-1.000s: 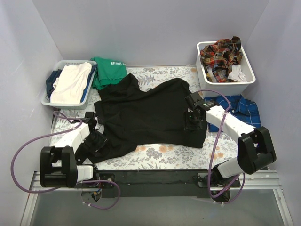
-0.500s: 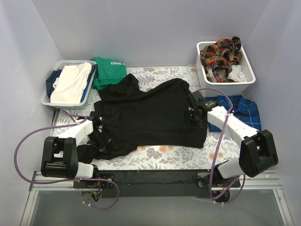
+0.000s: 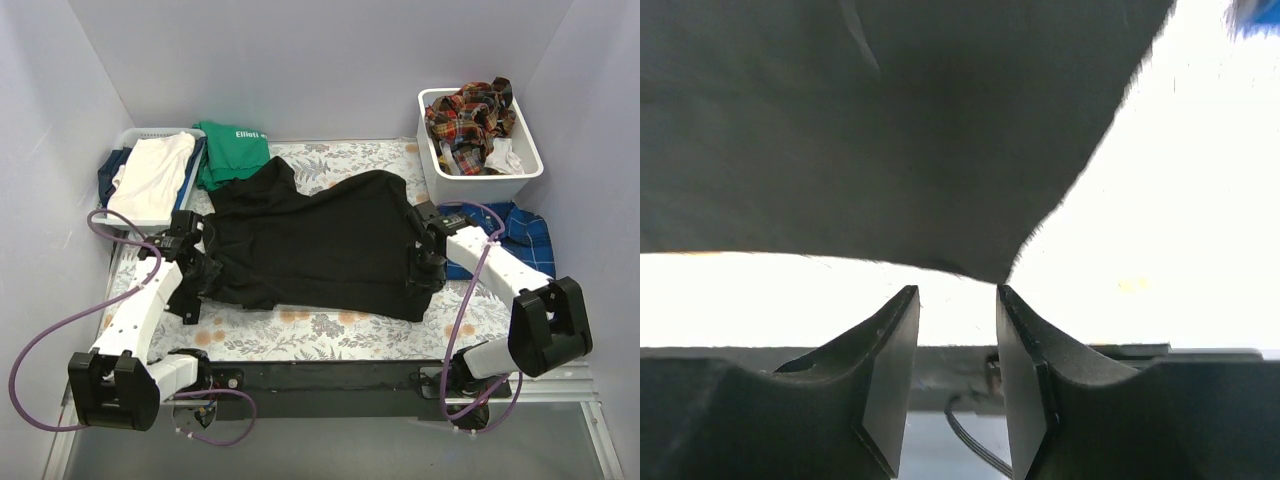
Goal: Fold and stack the long sleeve shirts
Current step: Fold the shirt
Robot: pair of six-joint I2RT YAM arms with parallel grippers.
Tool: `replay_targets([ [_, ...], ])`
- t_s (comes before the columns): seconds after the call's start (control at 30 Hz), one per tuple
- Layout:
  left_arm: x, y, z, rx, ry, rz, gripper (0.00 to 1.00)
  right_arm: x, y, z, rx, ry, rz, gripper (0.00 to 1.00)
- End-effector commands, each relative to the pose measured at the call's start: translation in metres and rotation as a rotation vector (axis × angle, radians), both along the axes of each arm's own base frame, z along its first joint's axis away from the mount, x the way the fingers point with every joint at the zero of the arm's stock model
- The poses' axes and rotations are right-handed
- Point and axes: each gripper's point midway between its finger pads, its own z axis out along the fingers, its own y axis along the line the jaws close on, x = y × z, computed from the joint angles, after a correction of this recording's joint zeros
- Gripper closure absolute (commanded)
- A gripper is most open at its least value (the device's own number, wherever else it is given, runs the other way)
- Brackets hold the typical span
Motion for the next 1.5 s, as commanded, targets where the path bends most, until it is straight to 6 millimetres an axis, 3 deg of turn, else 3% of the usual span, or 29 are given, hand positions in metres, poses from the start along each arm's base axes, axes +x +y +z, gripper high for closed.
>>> replay_targets([
  [0.0, -0.02, 0.009, -0.01, 0.042, 0.06, 0.019, 1.0, -0.043, -0.018, -0.015, -0.069, 0.173, -0.003, 0.55],
  [0.23, -0.027, 0.008, -0.022, 0.049, 0.109, -0.035, 1.0, -0.068, -0.016, -0.035, -0.042, 0.29, 0.01, 0.5],
  [0.43, -0.028, 0.01, -0.025, 0.062, 0.108, -0.055, 1.0, -0.049, -0.007, -0.046, -0.028, 0.247, -0.033, 0.49],
  [0.83, -0.028, 0.01, -0.027, 0.067, 0.119, -0.08, 1.0, -0.037, -0.011, -0.074, -0.08, 0.247, -0.075, 0.49],
  [0.93, -0.028, 0.013, -0.024, 0.082, 0.114, -0.075, 1.0, -0.036, -0.012, -0.076, -0.081, 0.249, -0.083, 0.61],
  [0.97, -0.027, 0.014, -0.022, 0.085, 0.109, -0.071, 1.0, -0.035, -0.012, -0.075, -0.08, 0.246, -0.084, 0.79],
  [1.03, -0.026, 0.015, -0.018, 0.093, 0.097, -0.061, 1.0, -0.036, -0.013, -0.072, -0.08, 0.239, -0.081, 0.98],
  [1.33, -0.034, 0.021, 0.003, 0.111, 0.05, -0.008, 1.0, -0.047, -0.021, -0.043, -0.078, 0.208, -0.035, 0.99],
  [1.47, -0.037, 0.024, 0.014, 0.116, 0.019, 0.007, 1.0, -0.037, -0.017, -0.024, -0.049, 0.157, -0.027, 0.99],
])
